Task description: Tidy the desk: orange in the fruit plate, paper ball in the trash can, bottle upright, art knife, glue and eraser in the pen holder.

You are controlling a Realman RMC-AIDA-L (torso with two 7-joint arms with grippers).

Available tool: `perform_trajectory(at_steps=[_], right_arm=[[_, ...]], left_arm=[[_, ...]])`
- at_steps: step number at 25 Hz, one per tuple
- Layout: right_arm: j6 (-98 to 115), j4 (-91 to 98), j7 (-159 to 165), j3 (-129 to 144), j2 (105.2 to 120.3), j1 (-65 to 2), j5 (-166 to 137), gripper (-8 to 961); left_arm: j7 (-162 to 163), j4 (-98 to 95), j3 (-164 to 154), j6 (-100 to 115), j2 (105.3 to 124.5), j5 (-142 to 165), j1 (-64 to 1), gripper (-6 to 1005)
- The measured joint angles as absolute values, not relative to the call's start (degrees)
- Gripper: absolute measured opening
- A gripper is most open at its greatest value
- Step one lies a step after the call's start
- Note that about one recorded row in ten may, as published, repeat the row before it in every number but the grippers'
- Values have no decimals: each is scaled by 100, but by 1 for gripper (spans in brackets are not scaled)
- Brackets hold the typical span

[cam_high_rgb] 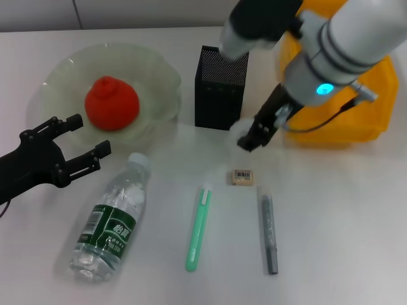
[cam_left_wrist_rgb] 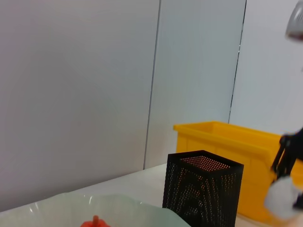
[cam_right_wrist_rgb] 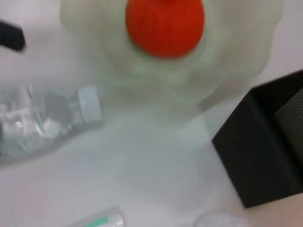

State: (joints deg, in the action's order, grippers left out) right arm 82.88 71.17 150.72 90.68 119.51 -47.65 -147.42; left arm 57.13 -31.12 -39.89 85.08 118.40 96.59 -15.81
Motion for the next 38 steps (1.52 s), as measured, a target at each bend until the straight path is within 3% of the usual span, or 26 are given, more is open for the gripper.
perform_trajectory(at_steps=[7,24,29,38], right_arm=[[9311,9201,15066,7633,11933,-4132,-15077,474],[7529,7884,14559,6480,11922,-3508,-14707,595],[7407,7887,13367,6271,11932,-2895,-12876,797],[7415,7538,10104,6506,11960,-1353,-9838,838]], left_arm=[[5713,-3148,-3990,8564,11838,9635,-1538,792],[6191,-3365,-3843,9299,11834,9643,-1518,789],[7534,-4538,-4123,9187,11901,9900,-1347,788],[10056,-7981,-6437,7701,11893,9923,-105,786]])
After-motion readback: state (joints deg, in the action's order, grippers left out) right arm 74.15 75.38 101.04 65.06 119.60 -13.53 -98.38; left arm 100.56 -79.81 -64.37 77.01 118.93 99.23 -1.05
